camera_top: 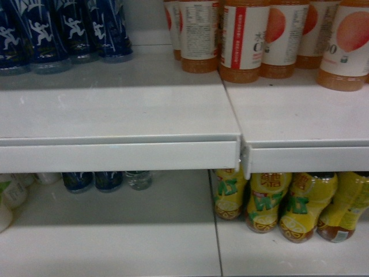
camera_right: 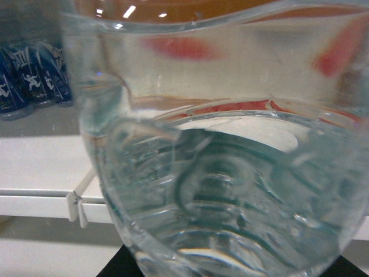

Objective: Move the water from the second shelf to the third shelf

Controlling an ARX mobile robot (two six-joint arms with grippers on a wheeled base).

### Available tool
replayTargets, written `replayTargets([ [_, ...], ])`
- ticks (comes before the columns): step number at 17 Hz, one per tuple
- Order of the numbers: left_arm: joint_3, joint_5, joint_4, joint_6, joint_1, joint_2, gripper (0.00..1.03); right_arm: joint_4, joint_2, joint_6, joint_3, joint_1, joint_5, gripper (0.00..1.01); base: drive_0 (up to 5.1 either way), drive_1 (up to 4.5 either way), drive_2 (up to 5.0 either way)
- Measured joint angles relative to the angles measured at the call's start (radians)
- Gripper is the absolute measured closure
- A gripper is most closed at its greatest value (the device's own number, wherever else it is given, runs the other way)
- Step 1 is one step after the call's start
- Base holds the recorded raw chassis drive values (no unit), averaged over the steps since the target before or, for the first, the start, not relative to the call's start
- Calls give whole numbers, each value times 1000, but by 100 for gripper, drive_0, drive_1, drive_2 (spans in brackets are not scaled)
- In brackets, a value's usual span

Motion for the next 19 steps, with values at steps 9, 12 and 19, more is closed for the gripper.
replayTargets([
  [9, 0, 0, 2, 0, 0, 0, 5, 0, 1, 0, 0, 0, 2, 62, -506, 236, 236],
  [12, 0, 0, 1, 0, 0, 0, 5, -1, 0, 0, 0, -1, 2, 62, -497, 244, 244],
  [19, 0, 0, 3, 0, 0, 0, 5, 0, -2, 0, 0, -1, 2, 62, -496, 245, 245],
])
